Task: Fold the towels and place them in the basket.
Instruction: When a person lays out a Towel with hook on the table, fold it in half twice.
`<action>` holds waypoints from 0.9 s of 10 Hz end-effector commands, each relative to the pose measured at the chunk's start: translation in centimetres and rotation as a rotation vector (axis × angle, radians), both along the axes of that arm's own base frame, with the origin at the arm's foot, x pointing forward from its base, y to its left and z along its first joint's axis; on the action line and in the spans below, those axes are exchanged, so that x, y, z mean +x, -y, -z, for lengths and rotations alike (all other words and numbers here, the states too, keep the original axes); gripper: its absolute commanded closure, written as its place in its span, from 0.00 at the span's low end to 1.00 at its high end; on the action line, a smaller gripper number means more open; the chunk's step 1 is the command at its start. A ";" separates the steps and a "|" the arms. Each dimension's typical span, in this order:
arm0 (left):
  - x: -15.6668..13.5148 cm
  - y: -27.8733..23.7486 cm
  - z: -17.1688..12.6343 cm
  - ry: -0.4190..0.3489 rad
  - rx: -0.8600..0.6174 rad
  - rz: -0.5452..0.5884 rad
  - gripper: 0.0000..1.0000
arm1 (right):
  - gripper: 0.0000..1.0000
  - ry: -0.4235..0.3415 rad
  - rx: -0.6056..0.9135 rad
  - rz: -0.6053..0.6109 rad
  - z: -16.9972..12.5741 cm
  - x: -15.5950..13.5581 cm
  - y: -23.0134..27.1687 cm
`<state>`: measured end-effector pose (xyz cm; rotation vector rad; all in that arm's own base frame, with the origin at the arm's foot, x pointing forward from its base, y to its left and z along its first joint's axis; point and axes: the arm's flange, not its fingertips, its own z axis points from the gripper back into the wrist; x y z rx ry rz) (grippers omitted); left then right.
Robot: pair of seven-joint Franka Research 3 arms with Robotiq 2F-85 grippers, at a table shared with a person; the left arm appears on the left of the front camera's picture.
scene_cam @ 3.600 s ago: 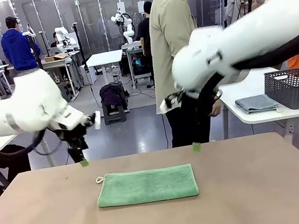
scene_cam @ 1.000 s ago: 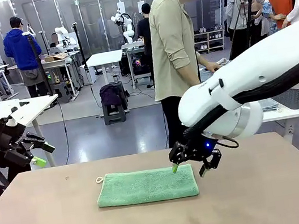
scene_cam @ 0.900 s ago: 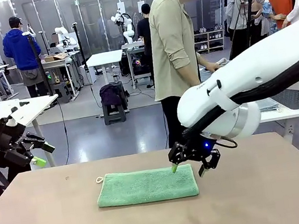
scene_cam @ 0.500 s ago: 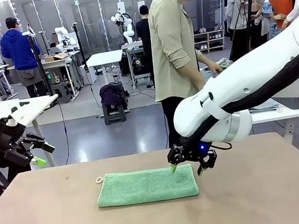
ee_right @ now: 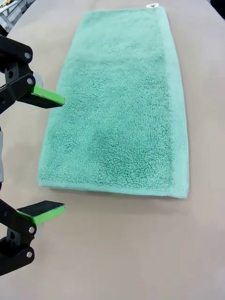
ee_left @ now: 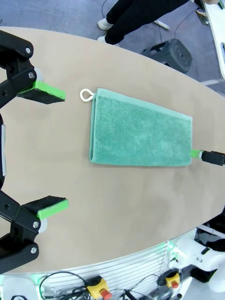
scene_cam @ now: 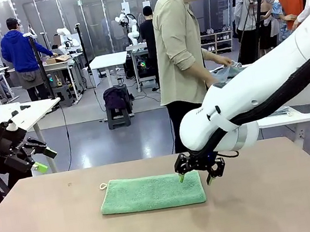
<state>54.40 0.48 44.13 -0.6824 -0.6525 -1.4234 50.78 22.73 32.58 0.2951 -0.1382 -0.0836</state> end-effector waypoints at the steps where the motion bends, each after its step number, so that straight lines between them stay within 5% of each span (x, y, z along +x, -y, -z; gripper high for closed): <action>1: 0.0 -0.1 -0.2 -0.010 0.015 -0.003 0.00 | 0.00 0.019 -0.034 0.043 0.5 0.9 -1.1; 6: 0.0 -0.1 -0.2 -0.010 0.015 -0.003 0.00 | 0.06 0.029 -0.060 0.034 1.7 1.5 -1.1; 7: 0.0 -0.1 -0.2 -0.010 0.015 -0.003 0.00 | 0.24 0.033 -0.082 0.045 1.9 1.5 -1.2; 9: 0.0 -0.1 -0.2 -0.010 0.015 -0.003 0.00 | 0.26 0.040 -0.091 0.041 2.2 1.6 -1.4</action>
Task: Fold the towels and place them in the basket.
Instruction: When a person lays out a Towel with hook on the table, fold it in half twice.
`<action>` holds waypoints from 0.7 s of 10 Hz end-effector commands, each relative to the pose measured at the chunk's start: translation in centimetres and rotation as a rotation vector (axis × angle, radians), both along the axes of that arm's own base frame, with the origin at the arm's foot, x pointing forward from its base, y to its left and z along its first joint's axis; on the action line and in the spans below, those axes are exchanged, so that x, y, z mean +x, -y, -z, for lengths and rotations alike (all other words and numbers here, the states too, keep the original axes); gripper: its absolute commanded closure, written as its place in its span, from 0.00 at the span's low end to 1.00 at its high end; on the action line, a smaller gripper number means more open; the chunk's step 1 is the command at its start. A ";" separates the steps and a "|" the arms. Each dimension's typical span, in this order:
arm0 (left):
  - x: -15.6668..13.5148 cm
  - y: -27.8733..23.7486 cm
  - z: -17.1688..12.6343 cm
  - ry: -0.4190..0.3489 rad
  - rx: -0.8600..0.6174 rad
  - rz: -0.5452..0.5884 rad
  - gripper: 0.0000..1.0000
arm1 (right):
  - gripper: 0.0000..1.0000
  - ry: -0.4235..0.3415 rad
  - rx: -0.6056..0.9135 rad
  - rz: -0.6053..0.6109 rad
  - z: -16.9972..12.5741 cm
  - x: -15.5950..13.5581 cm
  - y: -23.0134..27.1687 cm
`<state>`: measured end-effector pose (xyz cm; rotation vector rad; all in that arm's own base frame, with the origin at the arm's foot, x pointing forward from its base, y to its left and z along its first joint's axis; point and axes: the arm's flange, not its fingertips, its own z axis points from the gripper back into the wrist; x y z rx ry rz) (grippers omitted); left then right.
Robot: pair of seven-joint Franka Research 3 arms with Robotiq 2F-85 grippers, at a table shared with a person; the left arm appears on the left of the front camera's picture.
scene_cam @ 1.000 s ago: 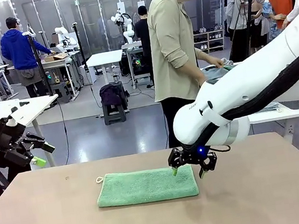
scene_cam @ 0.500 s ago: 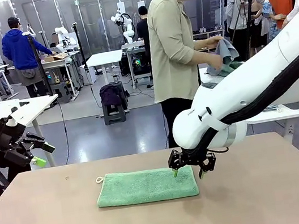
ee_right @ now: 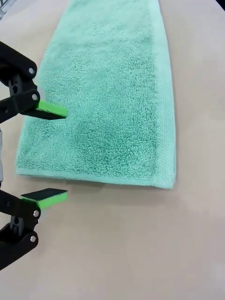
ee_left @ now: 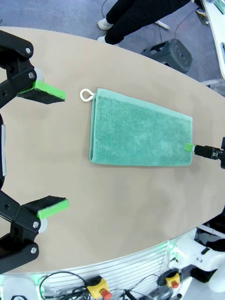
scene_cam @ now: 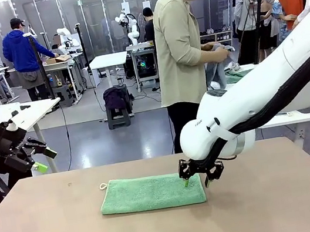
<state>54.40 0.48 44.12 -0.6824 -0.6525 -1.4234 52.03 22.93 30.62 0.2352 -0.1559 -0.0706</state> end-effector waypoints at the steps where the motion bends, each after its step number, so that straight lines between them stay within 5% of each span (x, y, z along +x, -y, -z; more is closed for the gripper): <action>1: 0.0 -0.1 -0.2 -0.010 0.015 -0.003 0.00 | 0.26 0.027 -0.034 0.046 0.5 0.5 -1.3; 3: 0.0 -0.1 -0.2 -0.010 0.015 -0.003 0.00 | 0.26 0.030 -0.036 0.035 0.7 0.6 -1.4; 4: 0.0 -0.1 -0.2 -0.010 0.015 -0.003 0.00 | 0.44 0.033 -0.040 0.030 0.9 0.7 -1.5; 5: 0.0 -0.1 -0.2 -0.010 0.015 -0.003 0.00 | 0.32 0.035 -0.041 0.033 1.0 0.7 -1.5; 7: 0.0 -0.1 -0.2 -0.010 0.015 -0.003 0.00 | 0.32 0.056 -0.055 0.039 1.2 0.7 -1.6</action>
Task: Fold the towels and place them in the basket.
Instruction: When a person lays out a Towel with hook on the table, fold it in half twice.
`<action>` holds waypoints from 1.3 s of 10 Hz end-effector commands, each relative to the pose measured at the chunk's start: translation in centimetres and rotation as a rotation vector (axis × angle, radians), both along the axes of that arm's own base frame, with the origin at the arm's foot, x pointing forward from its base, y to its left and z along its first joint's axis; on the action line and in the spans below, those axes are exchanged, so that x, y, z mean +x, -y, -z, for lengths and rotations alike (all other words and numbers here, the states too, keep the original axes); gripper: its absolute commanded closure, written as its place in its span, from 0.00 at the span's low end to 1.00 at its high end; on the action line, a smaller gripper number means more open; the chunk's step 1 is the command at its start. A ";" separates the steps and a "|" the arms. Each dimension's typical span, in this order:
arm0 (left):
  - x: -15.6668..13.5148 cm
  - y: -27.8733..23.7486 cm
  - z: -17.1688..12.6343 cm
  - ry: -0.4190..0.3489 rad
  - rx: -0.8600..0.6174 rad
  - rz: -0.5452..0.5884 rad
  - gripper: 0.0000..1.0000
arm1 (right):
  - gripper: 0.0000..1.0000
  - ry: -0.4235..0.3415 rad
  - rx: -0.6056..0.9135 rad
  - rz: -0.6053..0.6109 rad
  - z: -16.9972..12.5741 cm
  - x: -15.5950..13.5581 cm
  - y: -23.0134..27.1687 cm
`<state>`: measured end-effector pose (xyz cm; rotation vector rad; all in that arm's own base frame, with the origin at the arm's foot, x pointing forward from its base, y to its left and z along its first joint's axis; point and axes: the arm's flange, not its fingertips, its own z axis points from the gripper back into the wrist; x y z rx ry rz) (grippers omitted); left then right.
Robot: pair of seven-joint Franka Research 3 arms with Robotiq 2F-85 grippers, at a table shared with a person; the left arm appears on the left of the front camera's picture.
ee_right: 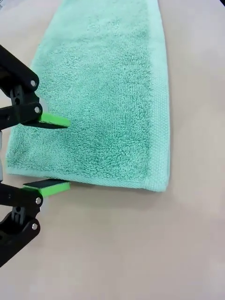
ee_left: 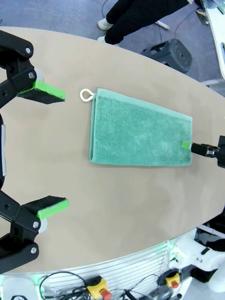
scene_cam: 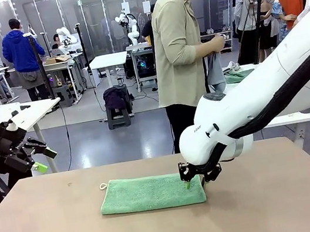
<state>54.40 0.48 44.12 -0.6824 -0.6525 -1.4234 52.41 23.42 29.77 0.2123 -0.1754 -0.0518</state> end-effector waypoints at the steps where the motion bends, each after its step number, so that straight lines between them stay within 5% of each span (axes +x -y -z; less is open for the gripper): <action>1: 0.0 -0.1 -0.2 -0.010 0.015 -0.003 0.00 | 0.32 0.042 -0.035 0.053 0.4 0.4 -1.2; 4: 0.0 -0.1 -0.2 -0.010 0.015 -0.003 0.00 | 0.32 0.037 -0.043 0.053 0.7 0.4 -1.3; 6: 0.0 -0.1 -0.2 -0.010 0.015 -0.003 0.00 | 0.61 0.038 -0.047 0.053 0.8 0.3 -1.3; 11: 0.0 -0.1 -0.2 -0.010 0.015 -0.003 0.00 | 0.61 0.019 -0.047 0.065 0.9 0.4 -1.3; 12: 0.0 -0.1 -0.2 -0.010 0.015 -0.003 0.00 | 0.79 0.017 -0.055 0.072 0.9 0.3 -1.2; 13: 0.0 -0.1 -0.2 -0.010 0.015 -0.003 0.00 | 0.80 0.011 -0.055 0.073 0.9 0.4 -1.1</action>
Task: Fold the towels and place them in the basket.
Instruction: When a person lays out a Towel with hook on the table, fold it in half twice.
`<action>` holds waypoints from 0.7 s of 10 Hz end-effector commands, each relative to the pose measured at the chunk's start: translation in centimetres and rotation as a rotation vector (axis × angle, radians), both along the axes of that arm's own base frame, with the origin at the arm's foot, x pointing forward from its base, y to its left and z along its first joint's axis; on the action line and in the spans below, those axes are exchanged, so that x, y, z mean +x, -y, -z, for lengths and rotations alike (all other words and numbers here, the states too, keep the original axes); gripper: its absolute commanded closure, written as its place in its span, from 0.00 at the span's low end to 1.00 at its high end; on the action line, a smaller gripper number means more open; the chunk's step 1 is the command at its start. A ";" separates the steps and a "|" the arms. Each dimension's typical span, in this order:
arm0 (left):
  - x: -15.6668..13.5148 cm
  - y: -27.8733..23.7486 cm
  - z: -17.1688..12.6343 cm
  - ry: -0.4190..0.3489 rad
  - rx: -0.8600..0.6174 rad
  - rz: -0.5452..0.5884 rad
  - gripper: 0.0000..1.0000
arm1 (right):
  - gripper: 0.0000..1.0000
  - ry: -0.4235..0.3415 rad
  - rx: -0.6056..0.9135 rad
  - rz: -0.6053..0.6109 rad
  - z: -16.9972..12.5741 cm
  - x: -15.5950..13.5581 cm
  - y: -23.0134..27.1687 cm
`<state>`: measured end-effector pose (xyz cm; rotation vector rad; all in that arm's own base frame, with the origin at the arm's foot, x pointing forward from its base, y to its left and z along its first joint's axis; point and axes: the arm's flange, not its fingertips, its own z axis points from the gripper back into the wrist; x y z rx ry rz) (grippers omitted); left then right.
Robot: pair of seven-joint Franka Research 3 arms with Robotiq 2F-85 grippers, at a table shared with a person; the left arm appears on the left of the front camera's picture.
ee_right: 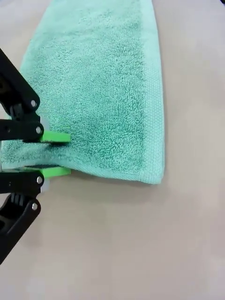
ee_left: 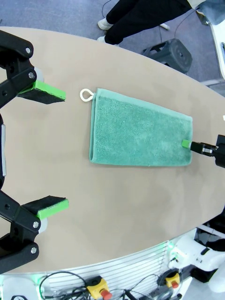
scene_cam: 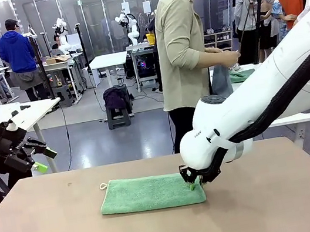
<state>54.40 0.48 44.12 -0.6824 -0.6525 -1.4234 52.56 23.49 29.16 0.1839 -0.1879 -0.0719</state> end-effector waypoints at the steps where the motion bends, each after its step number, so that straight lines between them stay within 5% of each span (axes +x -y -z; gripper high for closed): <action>1: 0.0 -0.1 -0.2 -0.010 0.015 -0.003 0.00 | 0.98 -0.006 -0.037 0.057 0.3 0.2 -0.9; 7: 0.0 -0.1 -0.2 -0.010 0.015 -0.003 0.00 | 1.00 -0.009 -0.039 0.033 -0.6 0.5 0.1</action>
